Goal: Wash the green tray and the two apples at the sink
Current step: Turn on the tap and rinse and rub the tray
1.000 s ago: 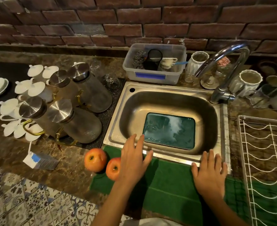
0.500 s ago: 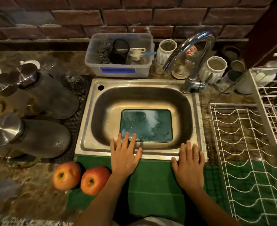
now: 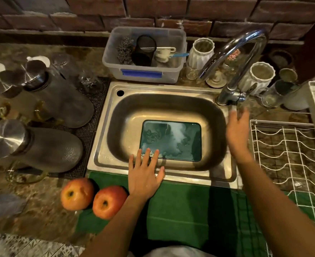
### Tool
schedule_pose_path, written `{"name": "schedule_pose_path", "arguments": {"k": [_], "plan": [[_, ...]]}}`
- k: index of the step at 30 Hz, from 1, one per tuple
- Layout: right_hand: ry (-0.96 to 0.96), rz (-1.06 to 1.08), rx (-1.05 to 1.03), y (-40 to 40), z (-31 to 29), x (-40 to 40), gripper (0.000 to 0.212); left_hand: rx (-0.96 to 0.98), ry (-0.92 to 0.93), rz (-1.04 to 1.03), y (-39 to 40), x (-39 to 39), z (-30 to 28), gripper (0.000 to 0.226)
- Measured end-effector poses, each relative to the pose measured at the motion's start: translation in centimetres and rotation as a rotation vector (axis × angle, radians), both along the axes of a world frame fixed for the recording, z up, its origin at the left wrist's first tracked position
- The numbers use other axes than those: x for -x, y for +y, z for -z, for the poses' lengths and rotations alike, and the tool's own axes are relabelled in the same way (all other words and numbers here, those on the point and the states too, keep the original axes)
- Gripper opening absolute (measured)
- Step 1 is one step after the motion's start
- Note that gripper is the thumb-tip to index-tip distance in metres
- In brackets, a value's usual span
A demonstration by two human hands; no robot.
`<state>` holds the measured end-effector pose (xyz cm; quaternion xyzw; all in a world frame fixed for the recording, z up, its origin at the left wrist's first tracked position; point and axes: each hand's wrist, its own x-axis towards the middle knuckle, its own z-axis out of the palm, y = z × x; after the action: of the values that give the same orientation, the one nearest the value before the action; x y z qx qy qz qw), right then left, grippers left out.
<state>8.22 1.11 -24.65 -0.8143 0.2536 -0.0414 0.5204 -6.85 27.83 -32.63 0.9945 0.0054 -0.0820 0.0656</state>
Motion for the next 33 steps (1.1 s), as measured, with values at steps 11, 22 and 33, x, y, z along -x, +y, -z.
{"name": "schedule_pose_path", "arguments": {"k": [11, 22, 33], "plan": [[0.086, 0.263, -0.268, -5.8, 1.0, -11.9, 0.057, 0.025, -0.031, -0.003, 0.2, 0.0, 0.3, 0.063], [0.059, 0.358, -0.225, -6.0, 1.8, -13.1, 0.053, 0.033, -0.015, -0.019, 0.0, -0.1, 0.1, 0.063], [0.079, 0.456, -0.413, -6.4, 1.4, -13.1, 0.038, 0.039, -0.002, -0.028, -0.1, 0.0, -0.3, 0.063]]}}
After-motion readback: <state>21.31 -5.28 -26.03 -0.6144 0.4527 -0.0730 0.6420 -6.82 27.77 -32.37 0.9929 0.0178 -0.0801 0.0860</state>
